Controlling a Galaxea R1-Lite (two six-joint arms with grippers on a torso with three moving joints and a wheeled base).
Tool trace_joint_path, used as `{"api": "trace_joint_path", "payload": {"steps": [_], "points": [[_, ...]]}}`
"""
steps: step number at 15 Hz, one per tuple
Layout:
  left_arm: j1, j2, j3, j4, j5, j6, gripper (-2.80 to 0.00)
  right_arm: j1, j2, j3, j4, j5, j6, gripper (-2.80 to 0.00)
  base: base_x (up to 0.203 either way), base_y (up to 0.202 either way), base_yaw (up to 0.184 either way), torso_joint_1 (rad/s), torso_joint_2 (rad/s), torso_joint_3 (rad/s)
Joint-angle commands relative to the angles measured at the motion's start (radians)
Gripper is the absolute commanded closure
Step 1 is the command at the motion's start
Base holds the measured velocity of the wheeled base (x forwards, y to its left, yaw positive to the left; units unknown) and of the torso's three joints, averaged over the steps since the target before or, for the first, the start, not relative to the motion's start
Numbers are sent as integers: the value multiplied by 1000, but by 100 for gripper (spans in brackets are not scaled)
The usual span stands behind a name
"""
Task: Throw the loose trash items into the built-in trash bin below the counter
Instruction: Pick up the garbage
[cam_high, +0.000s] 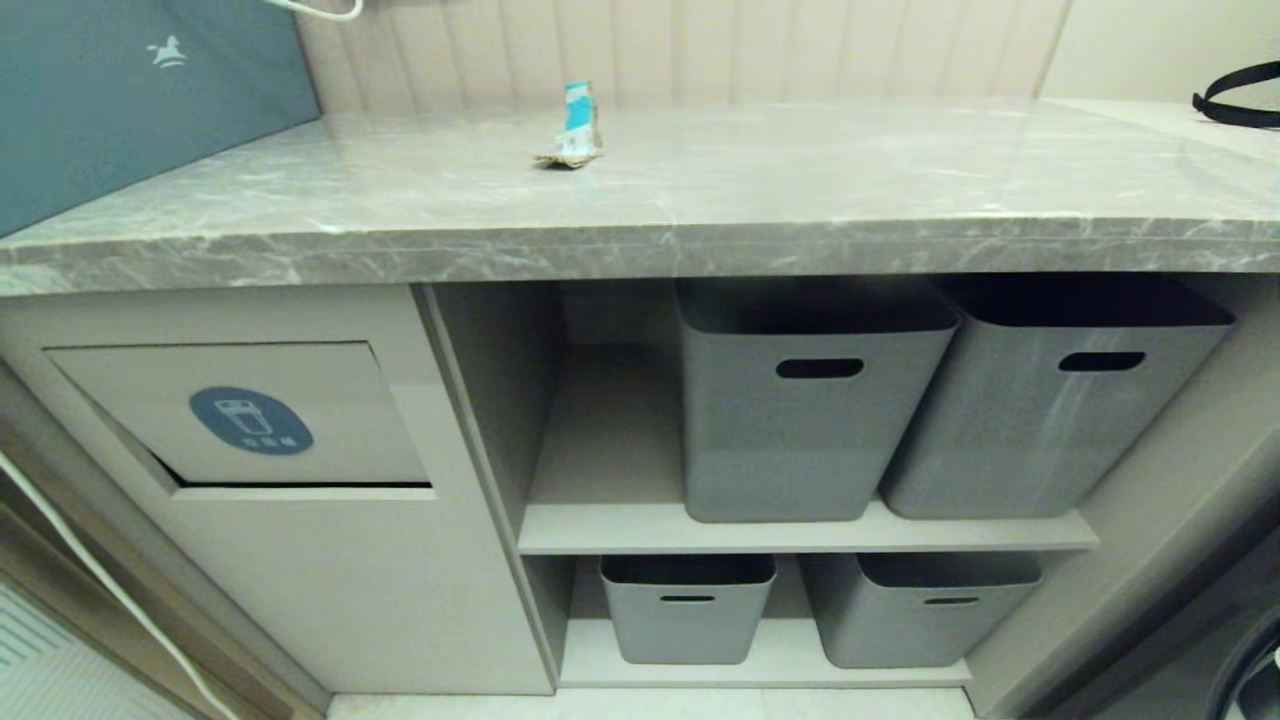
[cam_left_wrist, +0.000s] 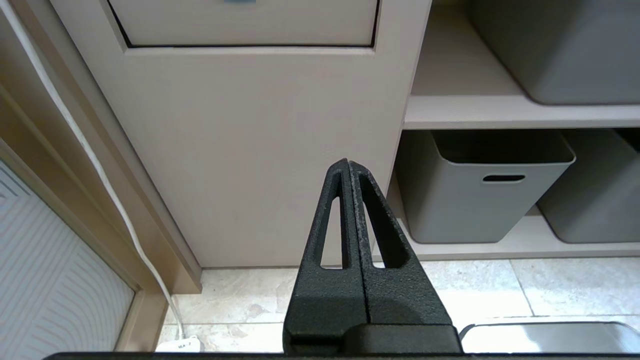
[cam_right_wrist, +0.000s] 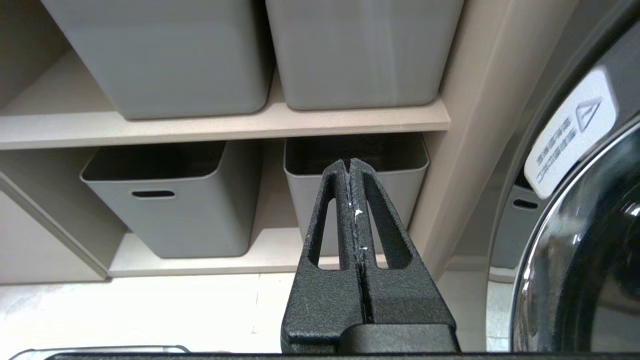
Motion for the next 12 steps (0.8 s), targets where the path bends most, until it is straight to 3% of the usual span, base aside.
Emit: {"api": "trace_joint_path", "payload": {"steps": [1,3,12], "points": [[0,1,2,0,0,0,0,0,0,2,-2,-1,2,0,0,0,0,95,-330,-245],[0,1,2,0,0,0,0,0,0,2,-1,-1,10,0,0,0,0,45,-207,-290],[0,1,2,0,-2,6,0,0,0,2,0,-1,8,0,0,0,0,186,-494,-288]]}}
